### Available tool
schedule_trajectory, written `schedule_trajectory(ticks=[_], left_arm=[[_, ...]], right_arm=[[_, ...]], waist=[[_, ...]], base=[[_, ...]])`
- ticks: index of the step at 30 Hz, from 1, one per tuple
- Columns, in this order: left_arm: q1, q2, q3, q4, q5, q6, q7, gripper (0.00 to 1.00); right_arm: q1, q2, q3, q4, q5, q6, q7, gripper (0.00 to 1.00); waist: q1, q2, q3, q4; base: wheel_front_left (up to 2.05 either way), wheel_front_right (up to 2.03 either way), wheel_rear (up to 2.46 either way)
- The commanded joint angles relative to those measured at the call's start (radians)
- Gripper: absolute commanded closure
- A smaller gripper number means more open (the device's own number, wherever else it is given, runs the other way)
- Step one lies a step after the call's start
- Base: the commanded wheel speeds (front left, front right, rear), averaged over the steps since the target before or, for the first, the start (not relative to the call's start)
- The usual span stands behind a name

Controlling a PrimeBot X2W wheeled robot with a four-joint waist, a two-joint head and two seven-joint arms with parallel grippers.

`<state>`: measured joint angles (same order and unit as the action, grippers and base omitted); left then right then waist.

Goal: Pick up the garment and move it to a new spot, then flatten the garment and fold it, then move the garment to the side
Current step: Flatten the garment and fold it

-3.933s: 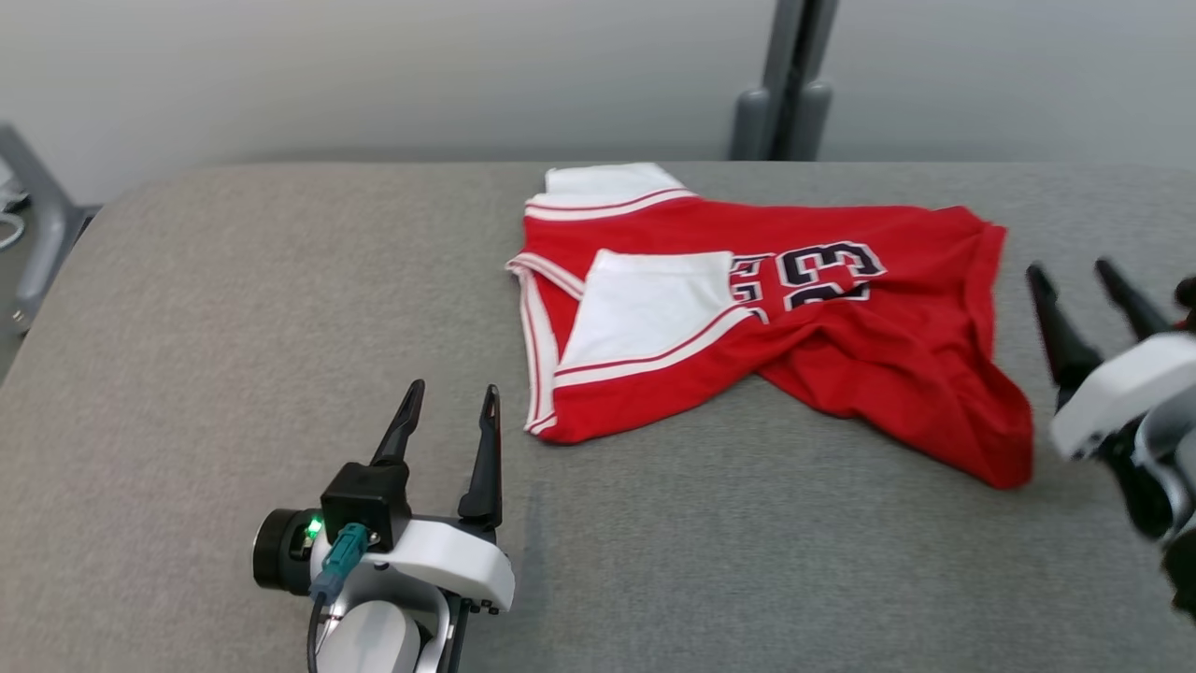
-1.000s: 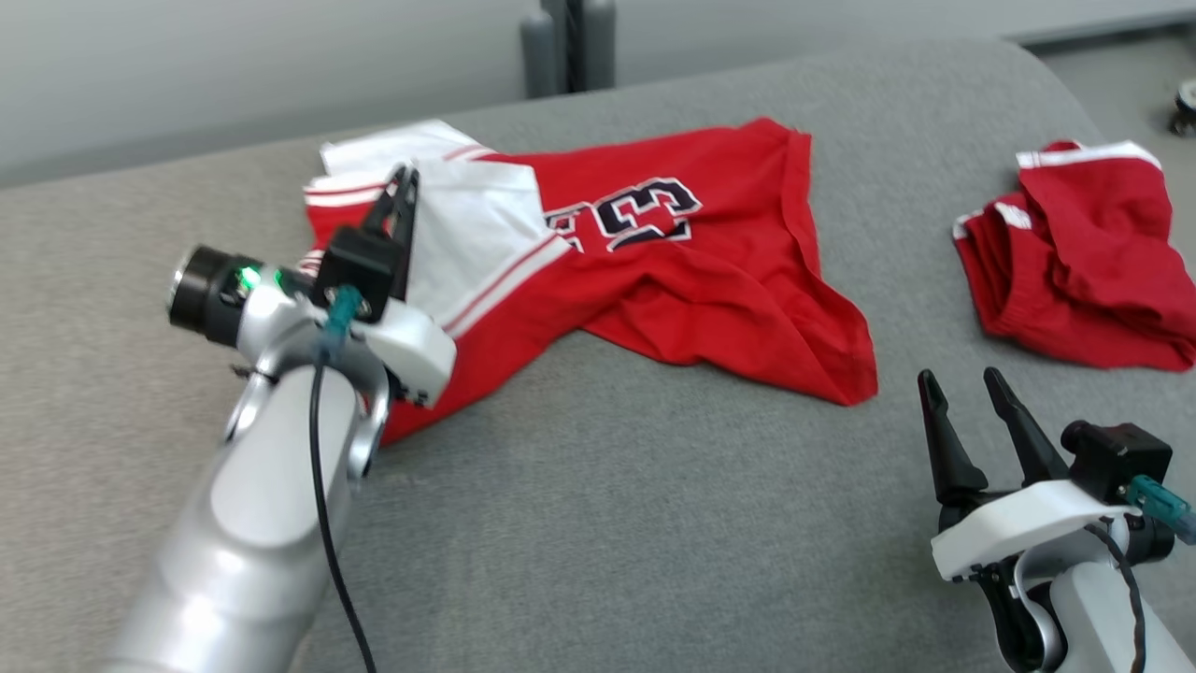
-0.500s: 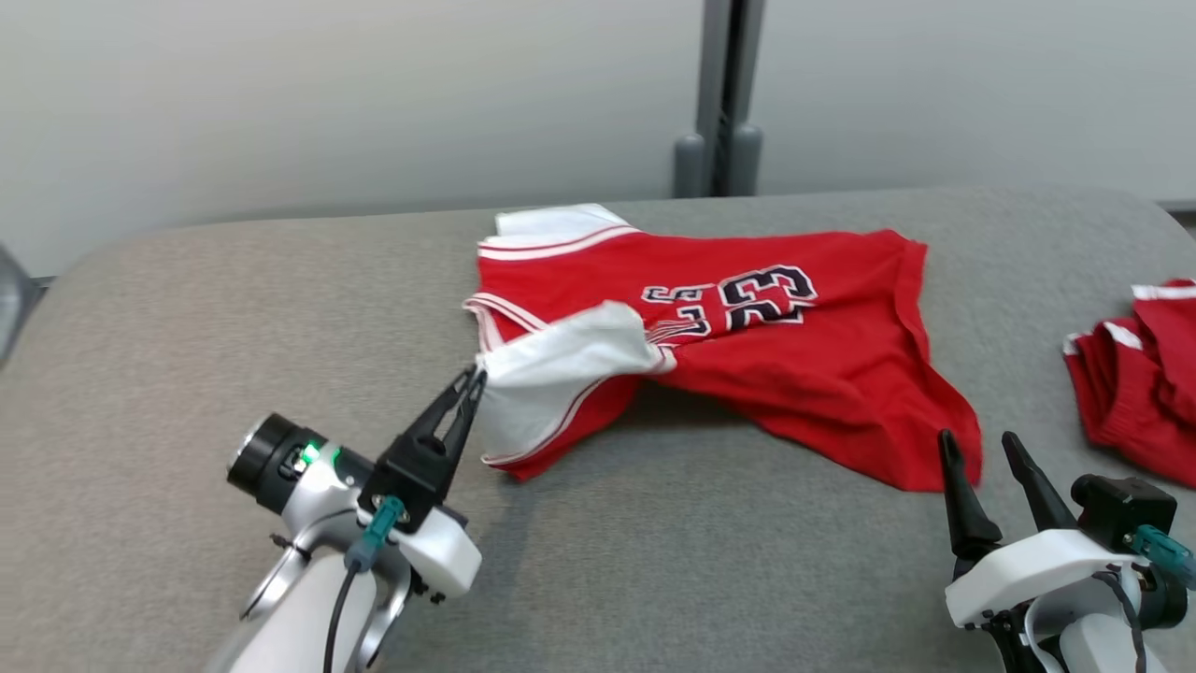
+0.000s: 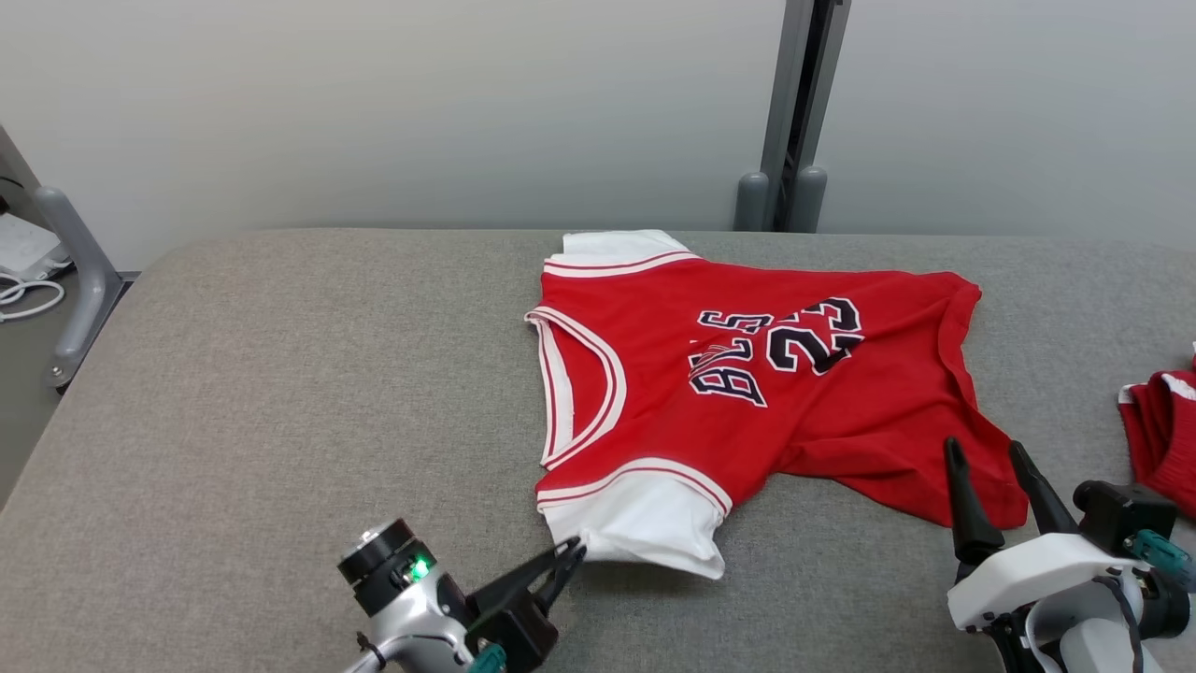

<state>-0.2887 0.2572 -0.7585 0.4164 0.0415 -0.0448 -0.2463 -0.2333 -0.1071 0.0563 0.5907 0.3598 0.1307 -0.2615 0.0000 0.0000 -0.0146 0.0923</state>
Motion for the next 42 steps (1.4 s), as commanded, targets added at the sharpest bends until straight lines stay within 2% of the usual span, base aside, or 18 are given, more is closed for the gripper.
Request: schedule_trajectory(ticks=[1,3,4,5,6,7,13,21,24,29,34,42], left_arm=[[0.013,0.001,-0.022,0.020,0.019,-0.011,0.010,1.00],[0.016,0.004,-0.042,0.038,0.027,-0.022,0.024,1.00],[0.019,0.004,-0.062,0.055,0.032,-0.033,0.039,0.96],[0.019,0.003,-0.074,0.073,0.030,-0.041,0.056,0.60],[0.019,-0.001,-0.079,0.084,0.023,-0.046,0.068,0.06],[0.019,-0.006,-0.076,0.094,0.012,-0.047,0.078,0.00],[0.003,-0.028,-0.013,0.100,-0.064,-0.020,0.061,0.00],[0.006,-0.075,0.176,0.071,-0.243,0.070,0.013,0.00],[0.002,-0.103,0.245,0.111,-0.320,0.096,0.010,0.00],[-0.043,-0.138,0.297,0.231,-0.370,0.134,0.009,0.00],[-0.121,-0.157,0.322,0.360,-0.397,0.144,0.007,0.00],[-0.261,-0.171,0.319,0.571,-0.413,0.117,0.059,0.00]], right_arm=[[-0.006,-0.006,-0.006,0.004,-0.007,0.000,-0.005,0.00],[-0.008,-0.007,-0.008,0.005,-0.009,0.000,-0.005,0.00],[-0.010,-0.008,-0.010,0.006,-0.010,0.000,-0.005,0.00],[-0.012,-0.008,-0.011,0.008,-0.011,0.000,-0.005,0.00],[-0.014,-0.010,-0.013,0.009,-0.014,0.000,-0.005,0.00],[-0.015,-0.011,-0.014,0.010,-0.015,0.000,-0.005,0.00],[-0.012,-0.013,-0.022,0.012,-0.019,0.000,-0.005,0.00],[-0.007,-0.010,-0.015,0.005,-0.024,0.000,-0.005,0.00],[-0.010,-0.009,0.001,-0.006,-0.025,0.000,-0.005,0.00],[-0.022,-0.016,0.032,-0.029,-0.021,0.000,-0.005,0.00],[-0.031,-0.023,0.059,-0.049,-0.012,0.000,-0.005,0.00],[-0.047,-0.029,0.082,-0.059,0.001,0.000,-0.005,0.00]], waist=[[0.0000,0.0000,0.000,-0.001],[0.0000,0.0000,0.000,-0.002],[0.0000,0.0000,0.000,-0.004],[0.0000,0.0000,0.000,-0.007],[0.0000,0.0000,-0.001,-0.010],[0.0000,0.0000,-0.002,-0.012],[0.0000,0.0000,-0.007,-0.026],[0.0000,0.0000,0.000,-0.057],[0.0000,0.0000,0.010,-0.077],[0.0000,0.0000,0.040,-0.124],[0.0000,0.0000,0.081,-0.174],[0.0000,0.0000,0.137,-0.236]], base=[[0.00,0.00,0.00],[0.00,0.00,0.00],[0.00,0.00,0.00],[0.00,0.00,0.00],[0.00,0.00,0.00],[0.00,0.00,0.00],[0.00,0.00,0.00],[0.00,0.00,0.00],[0.00,0.00,0.00],[0.00,0.00,0.00],[0.00,0.00,0.00],[0.00,0.00,0.00]])
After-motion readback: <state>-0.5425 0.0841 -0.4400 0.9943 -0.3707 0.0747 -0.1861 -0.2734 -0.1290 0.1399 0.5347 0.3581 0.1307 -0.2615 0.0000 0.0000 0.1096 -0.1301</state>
